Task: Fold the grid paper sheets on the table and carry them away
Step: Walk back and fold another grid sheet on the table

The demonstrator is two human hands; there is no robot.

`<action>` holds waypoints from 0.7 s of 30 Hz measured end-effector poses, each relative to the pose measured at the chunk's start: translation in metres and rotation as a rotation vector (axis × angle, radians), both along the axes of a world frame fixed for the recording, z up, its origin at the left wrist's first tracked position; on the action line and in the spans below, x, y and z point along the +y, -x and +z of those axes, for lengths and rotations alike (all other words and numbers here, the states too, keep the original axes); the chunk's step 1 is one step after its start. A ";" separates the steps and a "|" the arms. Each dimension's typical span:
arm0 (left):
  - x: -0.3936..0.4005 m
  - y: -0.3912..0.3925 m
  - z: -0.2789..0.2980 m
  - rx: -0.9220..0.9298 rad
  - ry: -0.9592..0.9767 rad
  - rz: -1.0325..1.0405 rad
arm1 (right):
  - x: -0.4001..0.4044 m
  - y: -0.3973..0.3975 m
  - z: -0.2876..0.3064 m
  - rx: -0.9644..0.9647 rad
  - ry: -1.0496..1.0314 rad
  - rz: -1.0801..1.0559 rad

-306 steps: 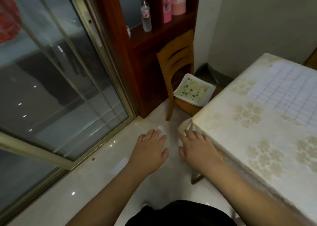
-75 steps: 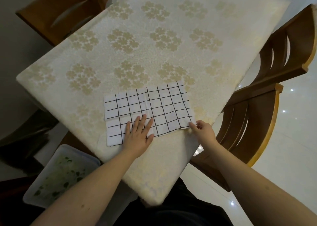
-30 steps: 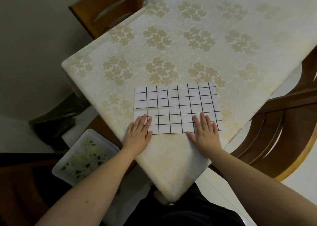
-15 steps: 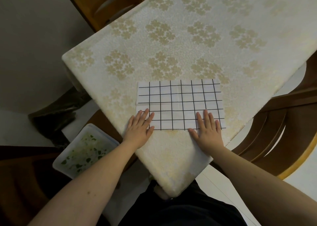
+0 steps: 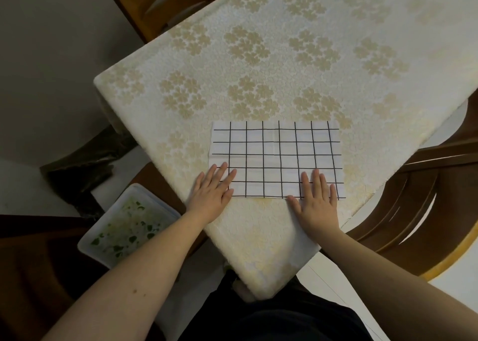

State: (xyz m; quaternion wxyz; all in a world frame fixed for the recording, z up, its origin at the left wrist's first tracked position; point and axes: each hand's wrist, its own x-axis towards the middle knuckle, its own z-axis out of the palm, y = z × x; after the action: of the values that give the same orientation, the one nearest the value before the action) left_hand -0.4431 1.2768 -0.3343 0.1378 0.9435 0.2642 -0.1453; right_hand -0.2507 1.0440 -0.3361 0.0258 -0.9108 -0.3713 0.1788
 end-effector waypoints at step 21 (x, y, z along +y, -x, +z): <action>0.000 0.000 -0.005 0.021 -0.029 -0.005 | -0.001 0.002 -0.004 0.012 -0.055 -0.016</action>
State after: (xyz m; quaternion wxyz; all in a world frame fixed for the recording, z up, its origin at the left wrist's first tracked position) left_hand -0.4436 1.2766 -0.3388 0.1210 0.9445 0.2653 -0.1515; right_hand -0.2525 1.0427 -0.3402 0.0544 -0.9116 -0.3687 0.1736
